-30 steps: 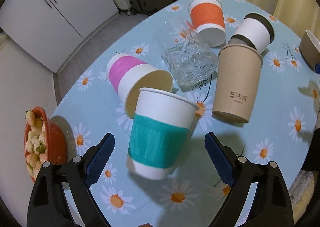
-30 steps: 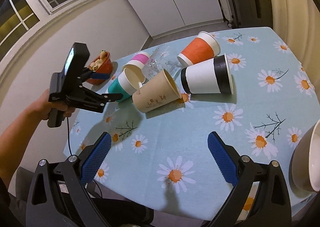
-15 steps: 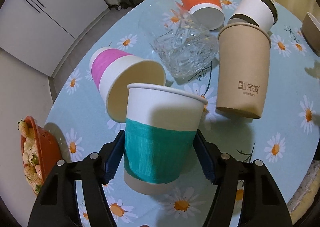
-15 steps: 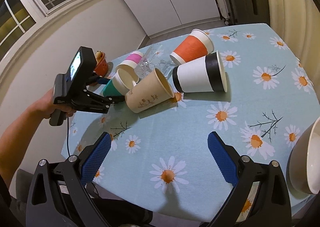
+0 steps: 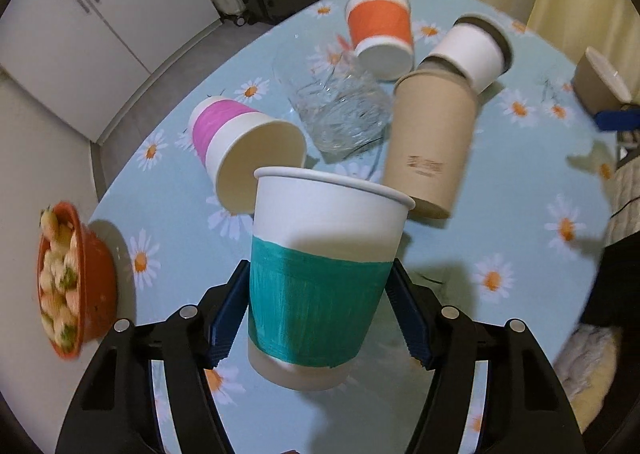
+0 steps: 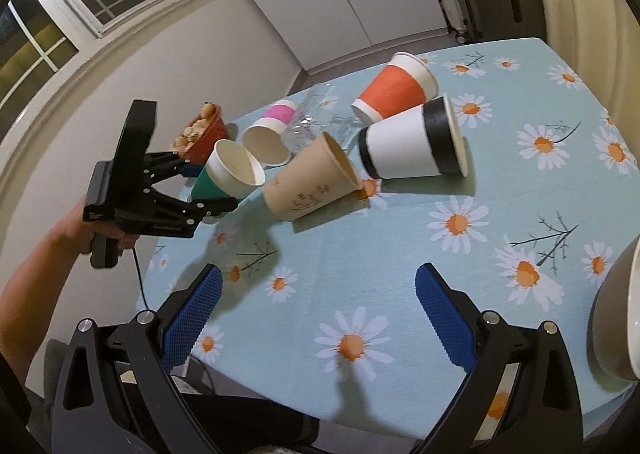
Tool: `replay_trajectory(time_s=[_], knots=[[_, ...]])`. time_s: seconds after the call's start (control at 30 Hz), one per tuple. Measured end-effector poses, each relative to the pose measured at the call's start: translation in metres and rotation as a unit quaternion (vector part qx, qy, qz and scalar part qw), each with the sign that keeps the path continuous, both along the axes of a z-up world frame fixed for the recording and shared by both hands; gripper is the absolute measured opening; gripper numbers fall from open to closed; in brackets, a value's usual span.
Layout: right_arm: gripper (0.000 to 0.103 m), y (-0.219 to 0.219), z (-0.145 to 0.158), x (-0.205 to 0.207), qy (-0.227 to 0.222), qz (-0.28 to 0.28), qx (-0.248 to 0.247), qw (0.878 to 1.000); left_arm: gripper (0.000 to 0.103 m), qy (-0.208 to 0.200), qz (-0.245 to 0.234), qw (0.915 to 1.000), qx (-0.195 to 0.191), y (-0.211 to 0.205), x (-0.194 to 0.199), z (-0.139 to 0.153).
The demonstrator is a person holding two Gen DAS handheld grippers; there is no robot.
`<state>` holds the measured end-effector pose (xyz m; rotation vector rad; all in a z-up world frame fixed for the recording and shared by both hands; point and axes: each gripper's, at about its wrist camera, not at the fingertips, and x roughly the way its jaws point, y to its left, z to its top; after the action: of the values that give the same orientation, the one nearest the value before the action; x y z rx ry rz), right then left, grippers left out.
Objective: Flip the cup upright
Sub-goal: 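Lift the teal-banded cup with the right gripper and rotate it rim-up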
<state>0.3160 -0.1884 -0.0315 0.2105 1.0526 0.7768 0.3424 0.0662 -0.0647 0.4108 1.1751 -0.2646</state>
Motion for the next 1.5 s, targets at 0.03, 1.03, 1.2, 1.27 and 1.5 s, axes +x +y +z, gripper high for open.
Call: replay_trajectory(time_s=[0.03,1.03,1.2,1.27,1.5], knots=[[0.096,0.001,0.001,-0.001,0.001,0.004,0.006,1.000,0.065,-0.006,0.006,0.9999,-0.009,-0.001,-0.008,0.007],[0.096,-0.035,-0.002,-0.019,0.110,0.025,0.080,0.990,0.066,0.107,0.362,0.8634,-0.335,-0.049,-0.092,-0.032],[0.096,-0.043,-0.001,-0.015,0.112,0.017,0.084,0.990,0.066,0.101,0.390,0.8563,-0.323,-0.053,-0.084,-0.046],[0.096,-0.046,-0.001,-0.015,0.115,0.014,0.087,0.990,0.066,0.111,0.392,0.8515,-0.330,-0.051,-0.083,-0.049],[0.096,-0.044,0.000,-0.014,0.117,0.021,0.090,0.989,0.081,0.112,0.408,0.8493,-0.316,-0.046,-0.076,-0.048]])
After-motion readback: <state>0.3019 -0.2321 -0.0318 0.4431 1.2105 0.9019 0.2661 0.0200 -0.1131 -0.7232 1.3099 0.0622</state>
